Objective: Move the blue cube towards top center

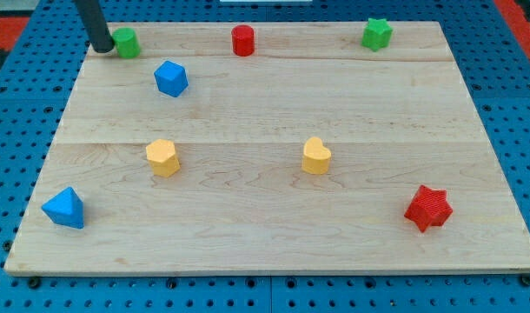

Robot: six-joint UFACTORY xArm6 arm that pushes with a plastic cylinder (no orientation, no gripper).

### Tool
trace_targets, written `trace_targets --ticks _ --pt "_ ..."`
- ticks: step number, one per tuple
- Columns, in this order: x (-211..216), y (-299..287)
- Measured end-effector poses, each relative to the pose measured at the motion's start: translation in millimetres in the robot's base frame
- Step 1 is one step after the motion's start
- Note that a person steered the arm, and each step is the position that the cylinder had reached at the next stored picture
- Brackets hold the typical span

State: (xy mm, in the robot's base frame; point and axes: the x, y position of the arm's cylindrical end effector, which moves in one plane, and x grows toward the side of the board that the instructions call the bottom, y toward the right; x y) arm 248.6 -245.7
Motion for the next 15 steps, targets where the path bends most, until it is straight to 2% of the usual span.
trace_targets --ticks 1,2,3,4,7,8,9,10,11,13,14,15 --pt "-5.2 13.3" --pt "39.4 0.1" --pt "71.2 11.4" --pt "71.2 44.1" --pt "71.2 39.8" --pt "71.2 64.0" --pt "62.7 113.7" --pt "61.0 127.9" --pt "95.5 125.2" --pt "99.3 174.0" --pt "126.8 169.8" --pt "131.9 205.8"
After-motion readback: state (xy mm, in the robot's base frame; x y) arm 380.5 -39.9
